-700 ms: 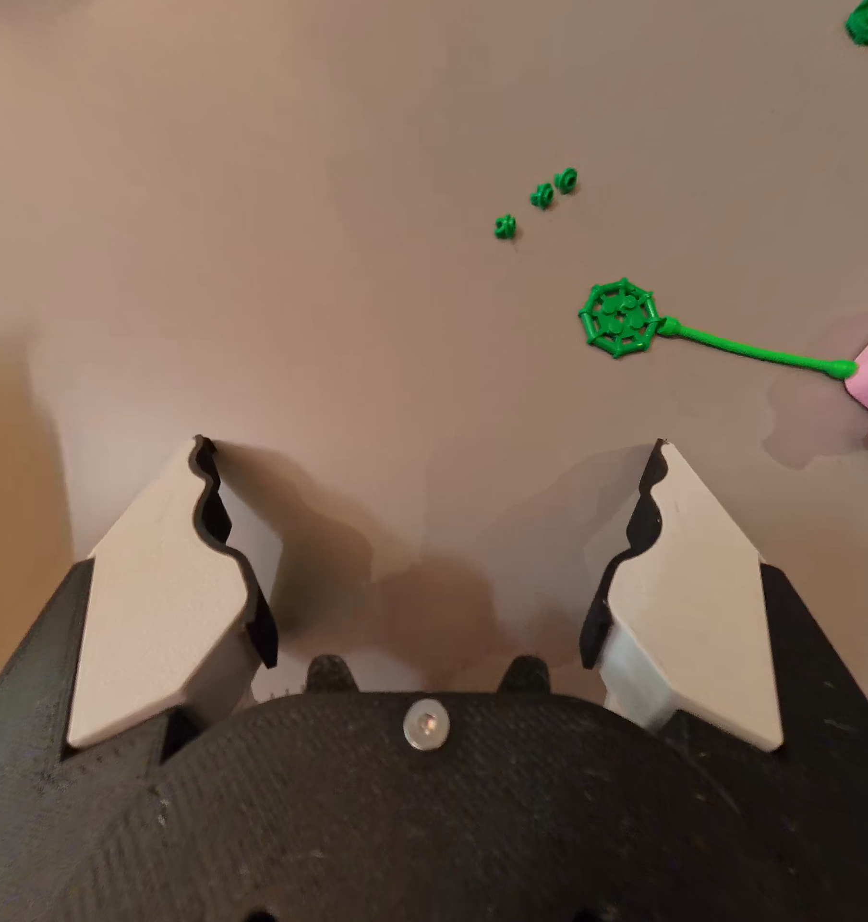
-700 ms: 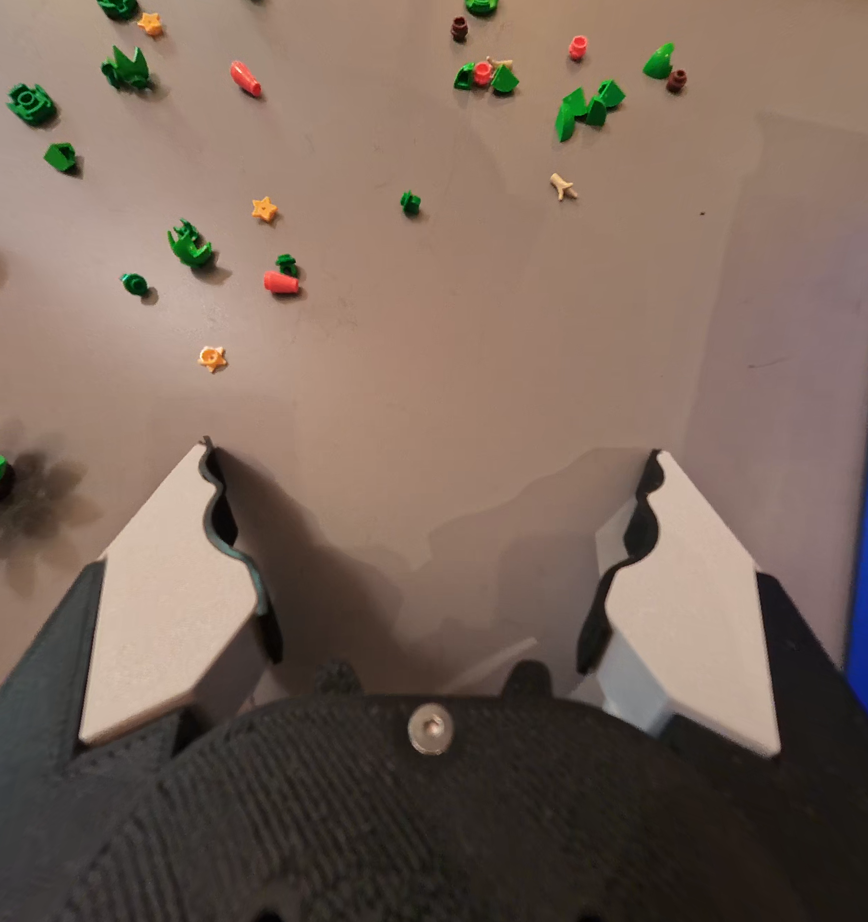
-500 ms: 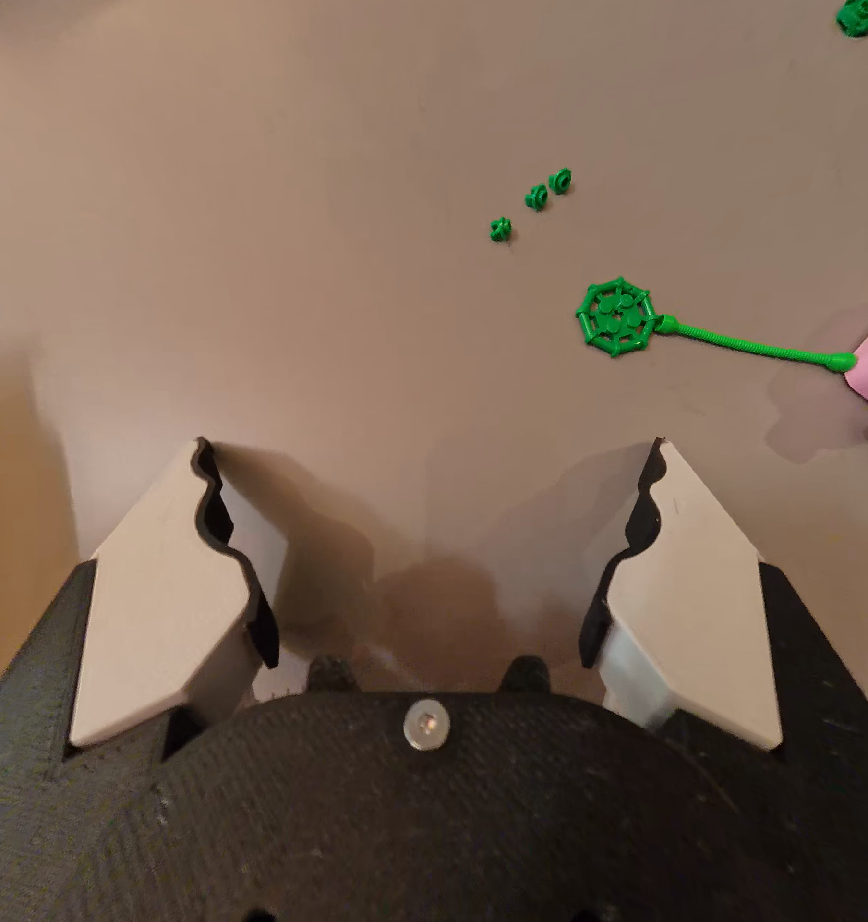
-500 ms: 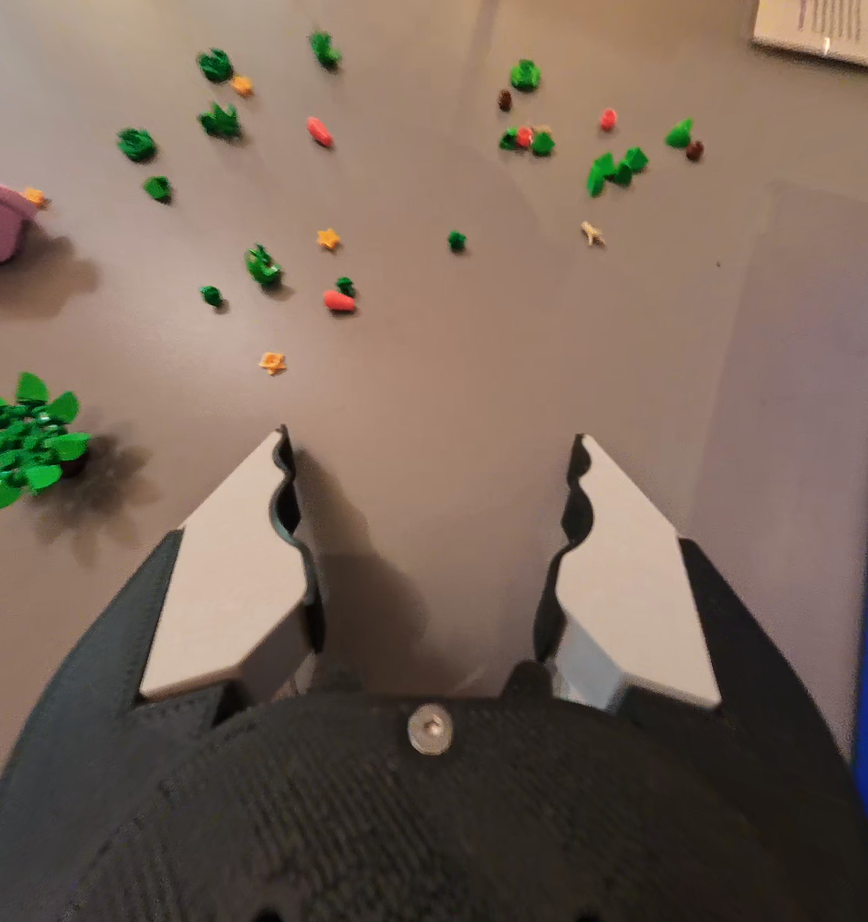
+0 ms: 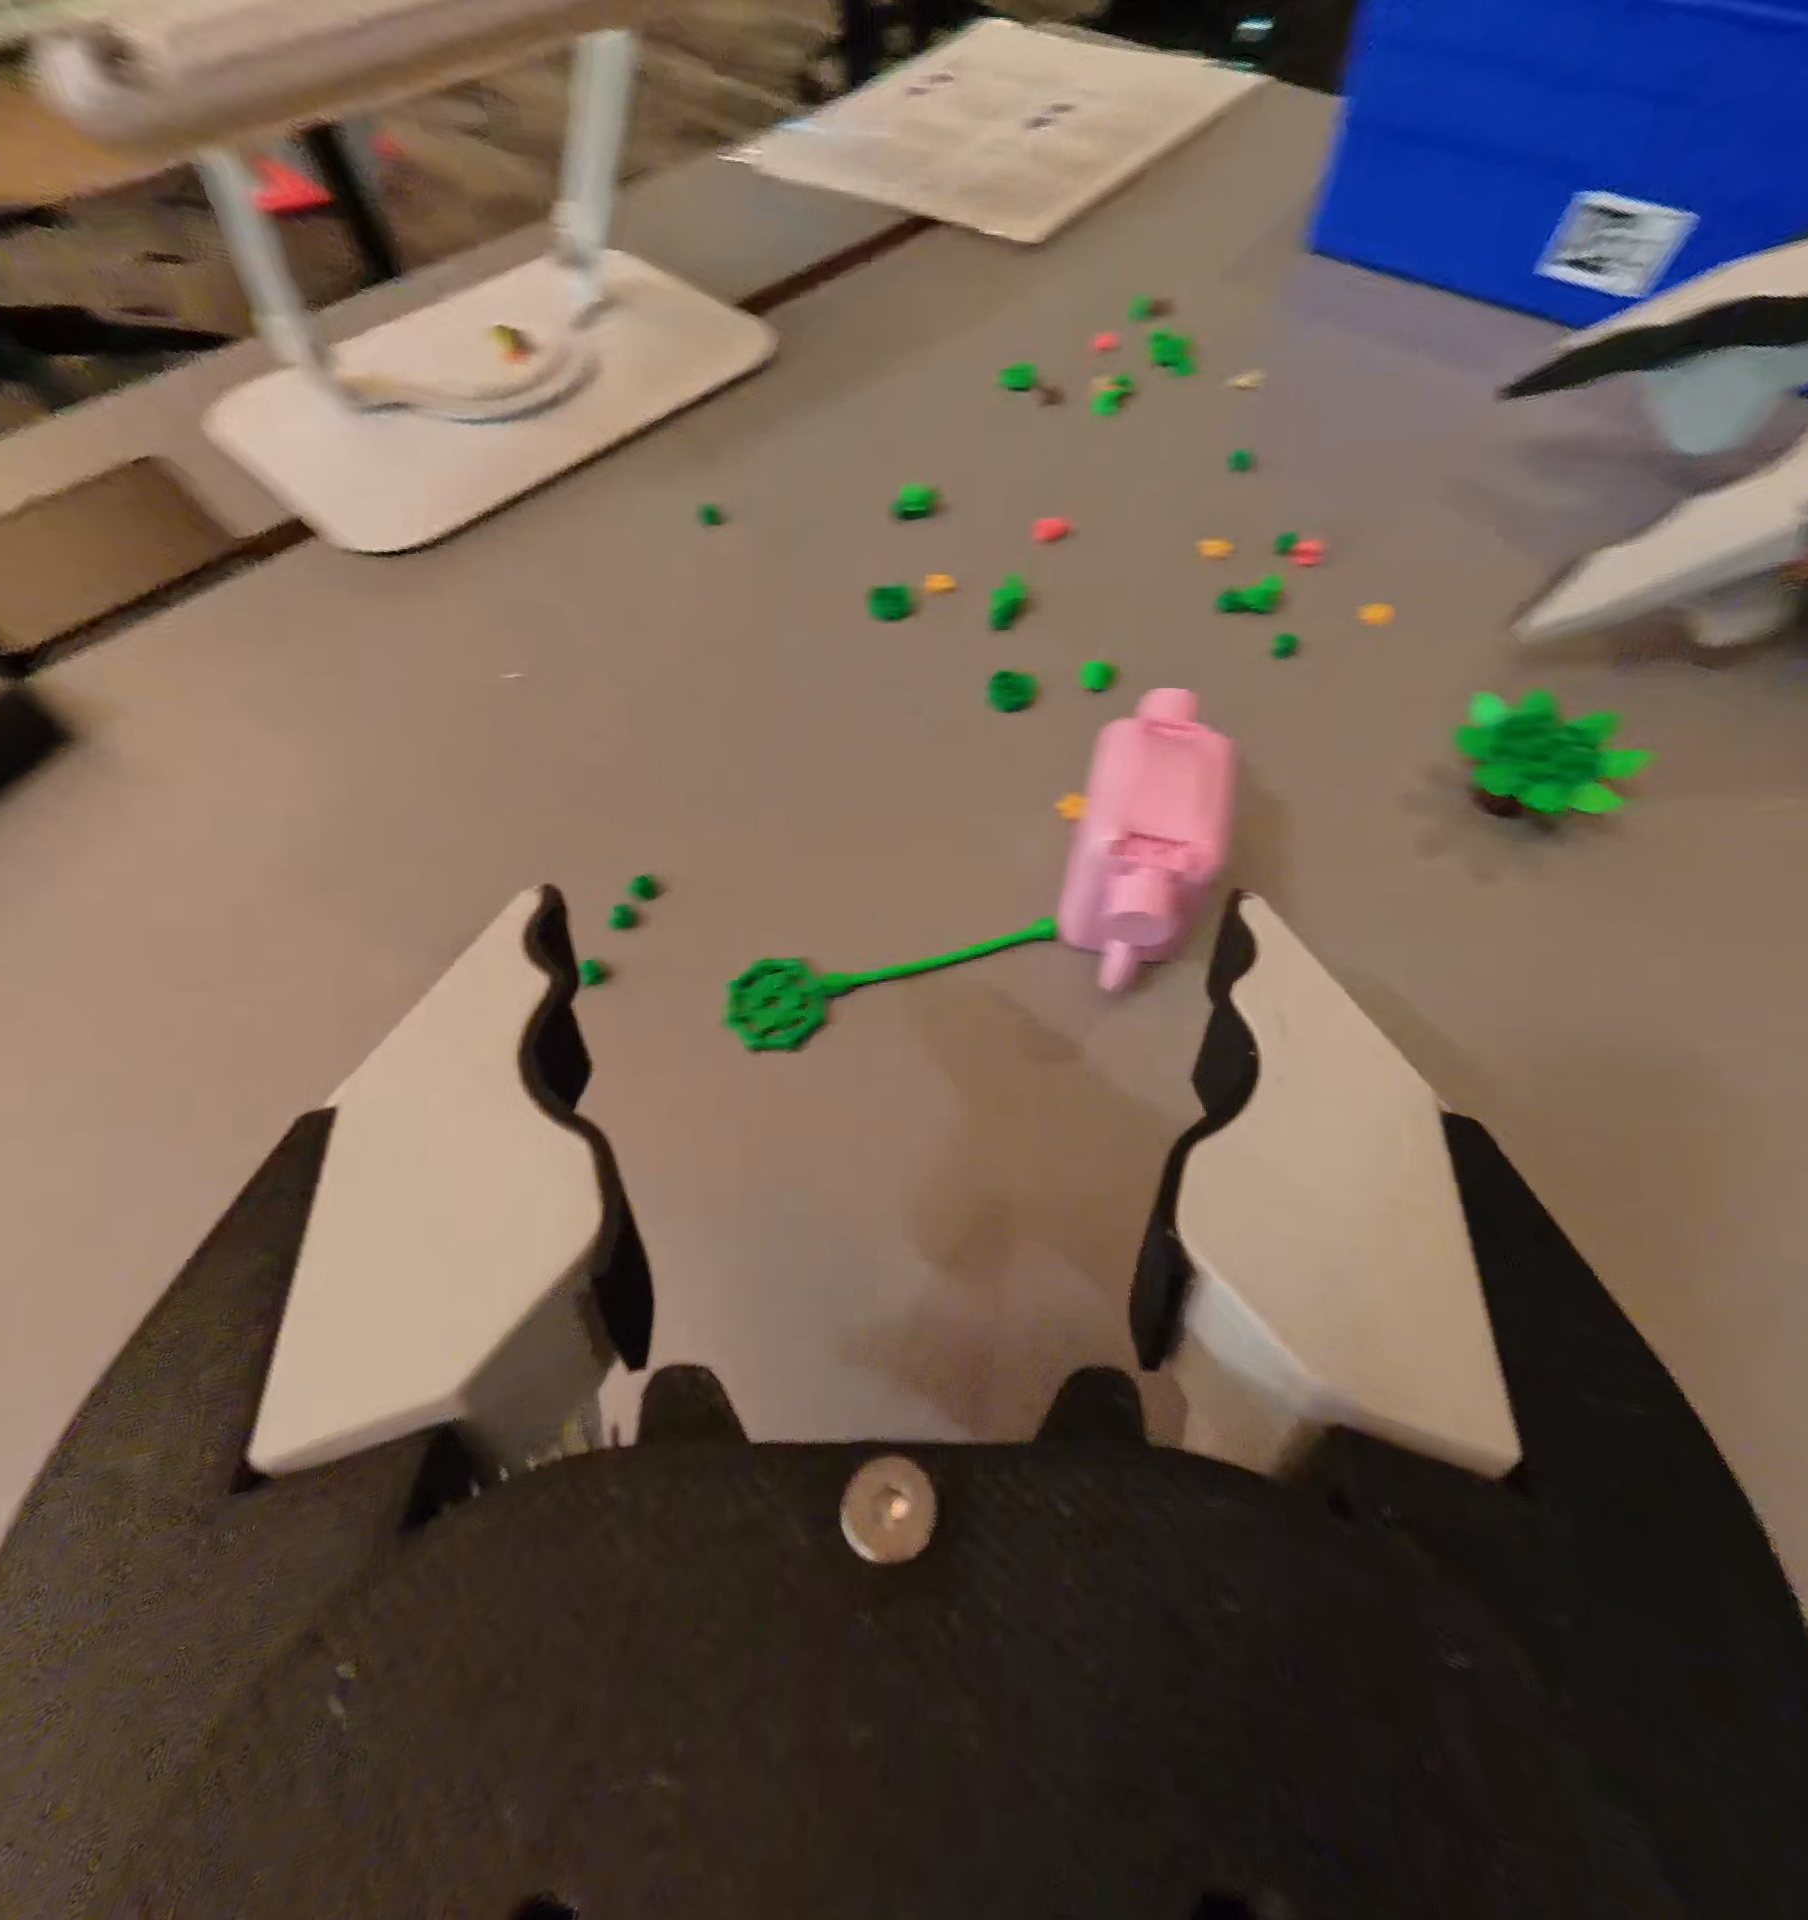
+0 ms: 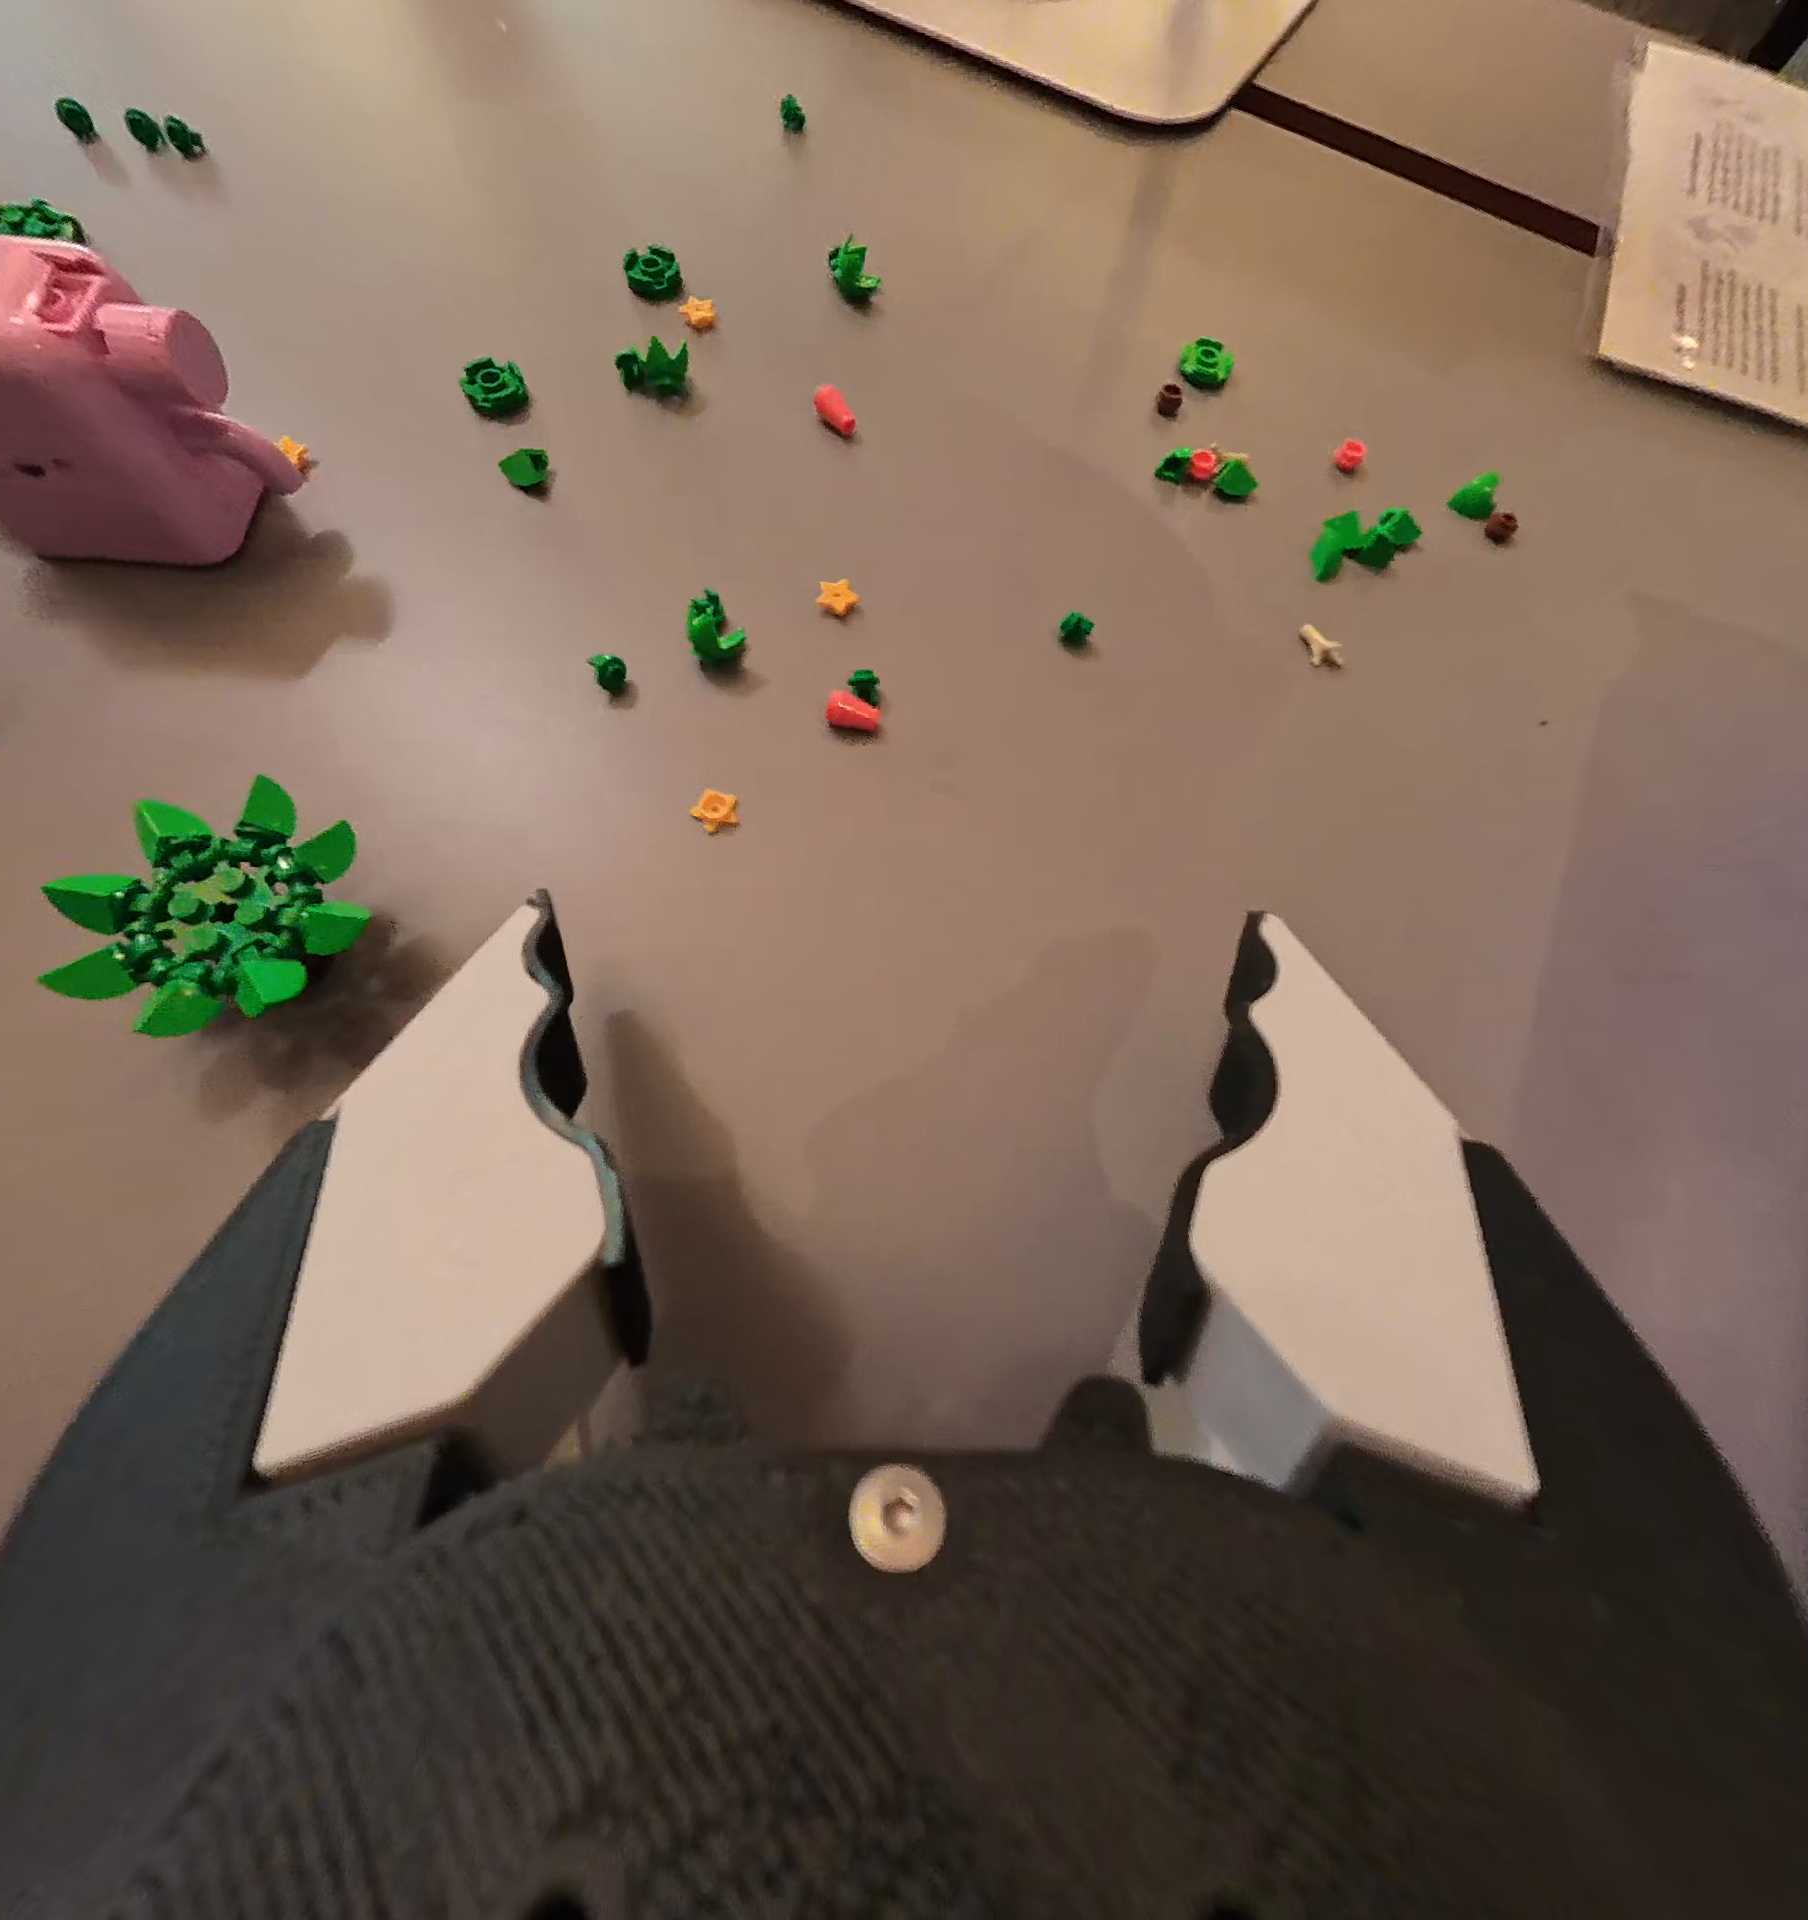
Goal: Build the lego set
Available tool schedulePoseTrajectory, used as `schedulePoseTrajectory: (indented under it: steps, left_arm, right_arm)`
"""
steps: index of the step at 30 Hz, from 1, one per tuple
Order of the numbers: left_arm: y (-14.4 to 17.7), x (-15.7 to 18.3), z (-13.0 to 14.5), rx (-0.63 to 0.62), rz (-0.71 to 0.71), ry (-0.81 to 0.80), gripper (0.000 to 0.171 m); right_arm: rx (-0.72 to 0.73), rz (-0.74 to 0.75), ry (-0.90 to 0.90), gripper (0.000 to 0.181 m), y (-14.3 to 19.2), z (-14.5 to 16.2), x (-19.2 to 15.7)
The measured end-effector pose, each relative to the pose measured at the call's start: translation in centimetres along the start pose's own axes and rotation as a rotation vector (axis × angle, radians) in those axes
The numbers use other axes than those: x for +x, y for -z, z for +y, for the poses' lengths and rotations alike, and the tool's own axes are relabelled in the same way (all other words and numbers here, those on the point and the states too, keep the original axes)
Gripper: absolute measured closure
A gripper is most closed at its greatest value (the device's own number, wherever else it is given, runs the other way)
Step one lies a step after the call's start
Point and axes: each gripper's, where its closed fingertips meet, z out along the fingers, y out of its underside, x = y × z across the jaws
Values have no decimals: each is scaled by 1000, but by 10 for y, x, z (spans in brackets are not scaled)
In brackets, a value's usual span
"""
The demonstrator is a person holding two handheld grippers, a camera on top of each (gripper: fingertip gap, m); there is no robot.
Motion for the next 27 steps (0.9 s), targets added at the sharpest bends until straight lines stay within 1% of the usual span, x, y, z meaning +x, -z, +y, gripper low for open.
schedulePoseTrajectory:
  steps: [1,4,6,8,9,11,13,14,15,16,17,18,19,20,21,23,24,25,27]
  left_arm:
    - [-4,10,1,-6,56,5,59]
    - [-10,27,-2,1,153,20,57]
    - [-10,28,-6,13,143,-41,59]
    - [-12,25,-12,15,91,-150,53]
    - [-15,28,-14,10,93,-191,55]
    - [-21,35,-23,35,124,-189,57]
    - [-26,41,-34,71,184,-160,61]
    - [-29,40,-36,67,183,-188,63]
    - [-33,36,-35,42,143,-268,68]
    - [-36,29,-33,8,69,-384,73]
    - [-40,23,-31,-20,-9,-485,73]
    - [-42,20,-31,-14,-81,-547,73]
    - [-44,21,-31,27,-121,-584,76]
    - [-44,25,-31,86,-141,-606,84]
    - [-40,27,-31,159,-168,-630,99]
    - [-22,32,-40,322,-228,-702,122]
    - [-13,34,-44,377,-236,-708,134]
    - [-9,37,-44,392,-199,-662,136]
    - [-14,45,-36,358,-27,-465,136]
  right_arm:
    - [8,-16,0,57,0,-3,-2]
    - [32,-56,-14,56,2,-19,-9]
    - [68,-74,3,56,4,-39,-15]
    - [103,-98,33,56,4,-63,-25]
    - [122,-118,48,56,3,-76,-32]
    - [166,-168,78,56,-2,-100,-47]
    - [210,-210,99,60,-10,-115,-59]
    - [217,-229,106,64,-15,-117,-63]
    - [210,-244,107,66,-19,-113,-65]
    - [200,-255,100,66,-23,-108,-66]
    - [196,-265,88,65,-26,-101,-67]
    - [199,-274,72,65,-26,-96,-66]
    - [205,-281,54,66,-26,-91,-64]
    - [215,-289,35,66,-24,-87,-62]
    - [233,-301,17,66,-20,-85,-61]
    - [282,-340,-19,68,-12,-85,-60]
    - [304,-371,-35,69,-8,-87,-62]
    - [323,-397,-50,70,-5,-89,-64]
    - [337,-439,-50,71,-3,-91,-72]
